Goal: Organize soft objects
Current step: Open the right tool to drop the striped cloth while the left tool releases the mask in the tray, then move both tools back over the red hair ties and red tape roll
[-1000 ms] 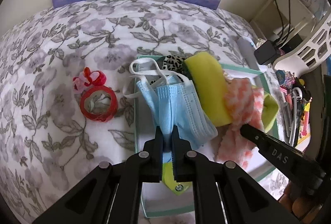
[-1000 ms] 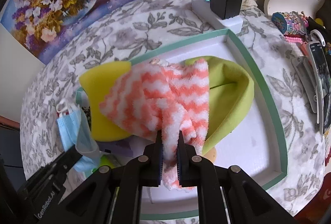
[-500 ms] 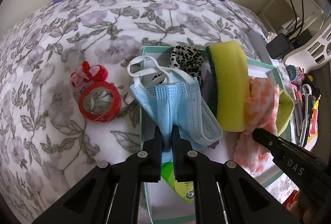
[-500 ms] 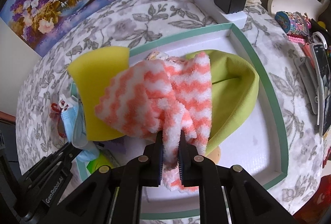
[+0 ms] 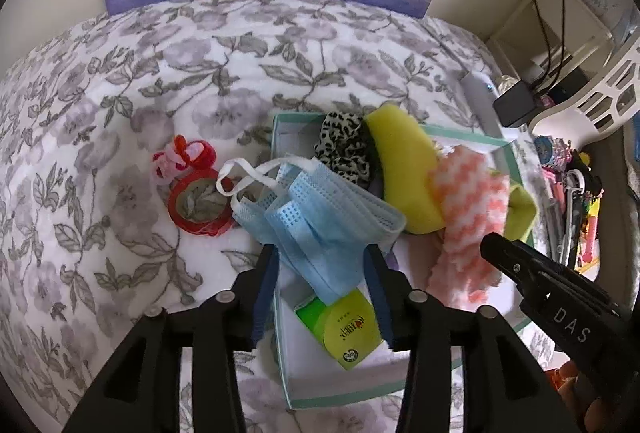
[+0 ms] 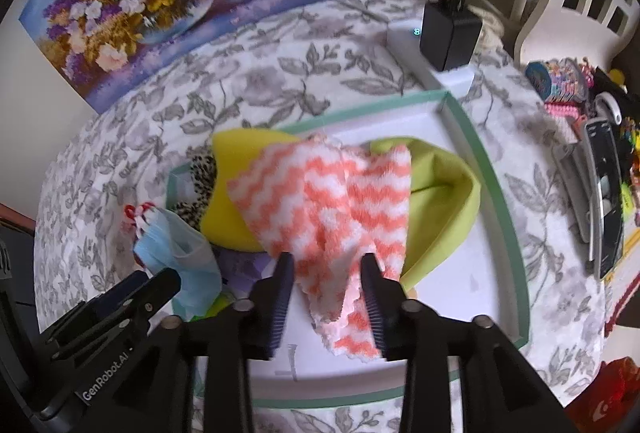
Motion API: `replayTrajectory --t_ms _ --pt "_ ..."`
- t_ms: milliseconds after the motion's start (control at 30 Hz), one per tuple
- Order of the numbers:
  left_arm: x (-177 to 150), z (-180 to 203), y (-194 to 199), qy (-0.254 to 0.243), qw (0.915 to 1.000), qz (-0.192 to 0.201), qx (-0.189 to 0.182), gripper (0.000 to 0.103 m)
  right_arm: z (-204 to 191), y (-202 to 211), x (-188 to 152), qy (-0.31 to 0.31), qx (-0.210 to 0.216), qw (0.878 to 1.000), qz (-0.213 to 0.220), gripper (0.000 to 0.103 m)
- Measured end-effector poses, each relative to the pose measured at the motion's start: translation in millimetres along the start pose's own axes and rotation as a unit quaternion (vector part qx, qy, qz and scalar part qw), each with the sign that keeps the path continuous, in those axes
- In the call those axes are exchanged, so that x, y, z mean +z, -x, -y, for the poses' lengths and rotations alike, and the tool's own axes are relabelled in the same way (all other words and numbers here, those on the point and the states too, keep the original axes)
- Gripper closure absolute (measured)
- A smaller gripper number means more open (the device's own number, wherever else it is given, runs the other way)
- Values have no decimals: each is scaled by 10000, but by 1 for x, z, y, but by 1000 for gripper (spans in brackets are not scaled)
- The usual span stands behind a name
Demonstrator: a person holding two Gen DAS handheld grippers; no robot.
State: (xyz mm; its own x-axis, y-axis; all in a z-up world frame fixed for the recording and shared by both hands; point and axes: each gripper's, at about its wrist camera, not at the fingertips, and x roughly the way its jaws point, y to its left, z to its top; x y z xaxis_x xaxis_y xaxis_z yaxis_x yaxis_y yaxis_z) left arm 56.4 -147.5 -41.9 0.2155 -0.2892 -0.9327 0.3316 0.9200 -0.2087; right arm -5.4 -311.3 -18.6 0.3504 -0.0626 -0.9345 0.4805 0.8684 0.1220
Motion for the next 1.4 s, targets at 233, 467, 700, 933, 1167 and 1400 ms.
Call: replayTrajectory --t_ms 233,467,700,933,1167,1400 --pt "3 -10 25 175 9996 220 -84 37 -4 23 2 38 74 9995 293 55" --pt "8 -31 44 423 9964 597 427 15 -6 30 2 91 53 9992 383 36" --pt "8 -42 44 471 9932 685 820 7 -6 29 1 106 101 9992 380 19" --pt "7 -46 43 513 9923 663 914 7 -11 29 0 252 21 9988 426 0" --pt "7 -52 42 643 9895 710 1086 0 -12 27 -1 329 -3 9985 431 0" --pt "9 -61 48 709 9867 817 1211 0 -17 25 -1 411 -20 9983 414 0"
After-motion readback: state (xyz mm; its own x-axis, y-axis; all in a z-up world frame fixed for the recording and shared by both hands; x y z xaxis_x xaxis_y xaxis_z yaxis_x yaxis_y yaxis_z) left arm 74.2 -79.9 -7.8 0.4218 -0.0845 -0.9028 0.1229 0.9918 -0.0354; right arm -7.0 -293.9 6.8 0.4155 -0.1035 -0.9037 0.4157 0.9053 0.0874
